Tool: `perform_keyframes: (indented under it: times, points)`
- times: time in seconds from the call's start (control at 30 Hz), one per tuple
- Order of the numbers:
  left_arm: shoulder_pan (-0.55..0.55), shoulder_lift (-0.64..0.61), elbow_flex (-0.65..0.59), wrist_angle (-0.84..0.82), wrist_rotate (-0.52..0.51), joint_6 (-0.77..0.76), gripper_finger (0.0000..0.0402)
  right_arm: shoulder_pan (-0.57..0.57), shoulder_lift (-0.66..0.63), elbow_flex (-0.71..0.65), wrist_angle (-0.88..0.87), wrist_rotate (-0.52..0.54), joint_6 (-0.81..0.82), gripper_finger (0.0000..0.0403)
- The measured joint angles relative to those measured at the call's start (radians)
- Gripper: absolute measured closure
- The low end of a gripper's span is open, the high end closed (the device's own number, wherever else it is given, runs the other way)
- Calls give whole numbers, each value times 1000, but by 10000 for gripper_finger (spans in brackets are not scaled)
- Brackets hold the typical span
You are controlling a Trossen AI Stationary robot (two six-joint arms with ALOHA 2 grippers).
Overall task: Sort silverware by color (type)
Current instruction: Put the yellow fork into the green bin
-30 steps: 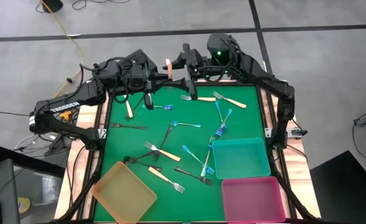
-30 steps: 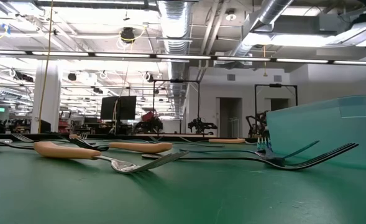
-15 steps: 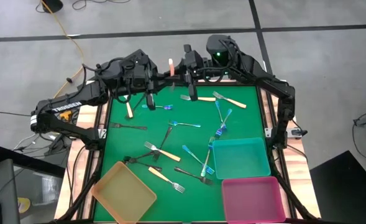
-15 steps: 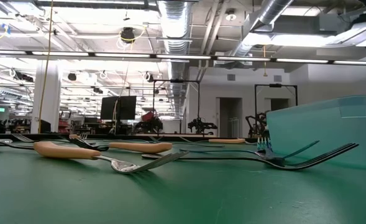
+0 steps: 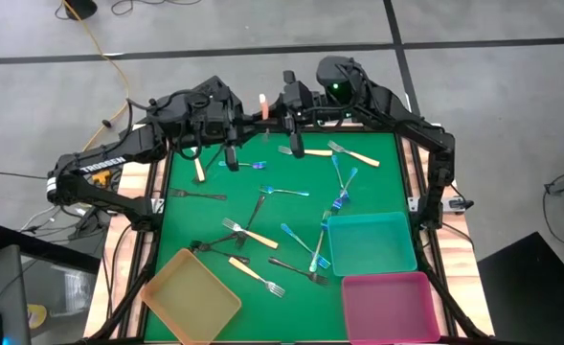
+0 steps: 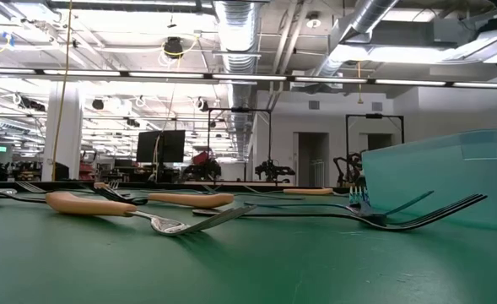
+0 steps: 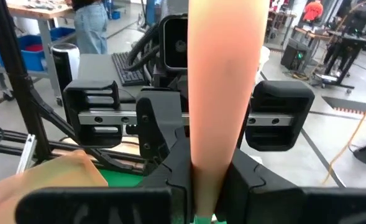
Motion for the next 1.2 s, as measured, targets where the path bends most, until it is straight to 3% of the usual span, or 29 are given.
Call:
perform_keyframes:
  times: [0.43, 0.87, 1.03, 1.2]
  points:
    - [0, -2, 0, -214, -84, -43, 244, -9, -84, 6, -317, 159, -14, 329]
    - [0, -2, 0, -419, -134, -93, 232, 32, -93, -6, -925, 401, 123, 329]
    - [0, -2, 0, -453, -142, -127, 232, 95, -156, -172, -917, 411, 185, 329]
    - [0, -1, 0, -469, -138, -130, 232, 137, -299, -497, -876, 415, 285, 329]
